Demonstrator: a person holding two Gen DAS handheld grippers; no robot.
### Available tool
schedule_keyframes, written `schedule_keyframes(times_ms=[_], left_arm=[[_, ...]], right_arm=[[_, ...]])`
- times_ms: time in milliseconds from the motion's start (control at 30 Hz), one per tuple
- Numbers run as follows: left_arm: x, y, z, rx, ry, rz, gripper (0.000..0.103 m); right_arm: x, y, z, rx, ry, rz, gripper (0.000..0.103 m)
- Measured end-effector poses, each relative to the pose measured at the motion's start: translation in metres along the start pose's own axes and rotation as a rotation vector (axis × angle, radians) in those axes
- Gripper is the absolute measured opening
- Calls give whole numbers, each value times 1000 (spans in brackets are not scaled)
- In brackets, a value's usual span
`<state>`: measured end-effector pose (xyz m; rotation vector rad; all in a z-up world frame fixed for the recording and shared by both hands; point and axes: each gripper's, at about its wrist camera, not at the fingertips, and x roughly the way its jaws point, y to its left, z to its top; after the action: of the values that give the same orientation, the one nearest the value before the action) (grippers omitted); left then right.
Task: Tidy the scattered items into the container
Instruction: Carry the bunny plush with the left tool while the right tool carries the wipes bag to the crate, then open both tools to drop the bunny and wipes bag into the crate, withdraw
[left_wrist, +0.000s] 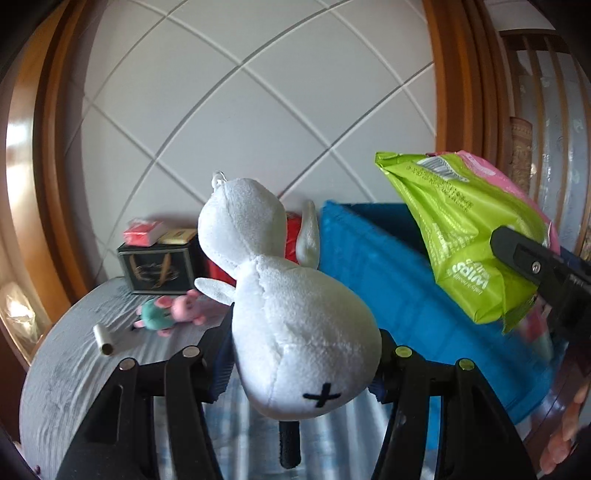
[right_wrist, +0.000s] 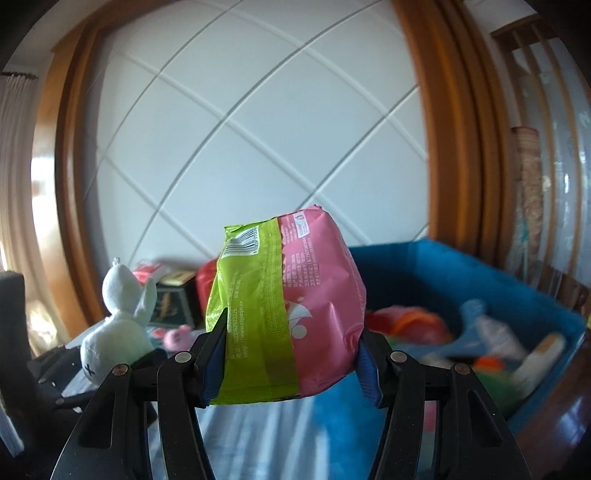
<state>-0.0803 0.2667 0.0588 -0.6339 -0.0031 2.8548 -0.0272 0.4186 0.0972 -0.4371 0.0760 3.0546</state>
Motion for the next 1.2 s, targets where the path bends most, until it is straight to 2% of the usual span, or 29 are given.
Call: schedule_keyframes(times_ms=[100, 300, 500, 600, 700, 900, 967, 1000, 1067, 1133, 1167, 1200], left_arm=[[7, -72, 14, -6, -4, -19, 57], [32, -202, 25, 36, 37, -39, 57], [72, -275, 19, 100, 135, -31, 57], [87, -296, 14, 107, 192, -26, 57], [97, -301, 7, 104, 246, -17, 59], [106, -312, 2, 122, 288, 25, 64], [103, -313, 3, 113, 281, 33, 74], [101, -312, 3, 109, 275, 39, 81], [97, -307, 5, 104, 264, 43, 82], [90, -300, 7, 100, 256, 39, 82], [86, -297, 7, 96, 253, 38, 82], [82, -295, 7, 90, 247, 36, 82]], right_arm=[[-14, -67, 7, -5, -22, -15, 58], [-10, -179, 4, 3, 28, -73, 58], [8, -251, -12, 49, 87, -89, 58], [19, -274, -22, 60, 117, -95, 58], [30, -289, -36, 74, 158, -94, 58], [49, -307, -52, 101, 226, -72, 60], [50, -311, -51, 108, 222, -66, 63], [49, -311, -49, 111, 216, -67, 66], [46, -310, -46, 109, 199, -82, 70], [40, -309, -44, 101, 182, -86, 78], [37, -309, -43, 101, 176, -86, 89], [34, -310, -42, 99, 170, -85, 94]])
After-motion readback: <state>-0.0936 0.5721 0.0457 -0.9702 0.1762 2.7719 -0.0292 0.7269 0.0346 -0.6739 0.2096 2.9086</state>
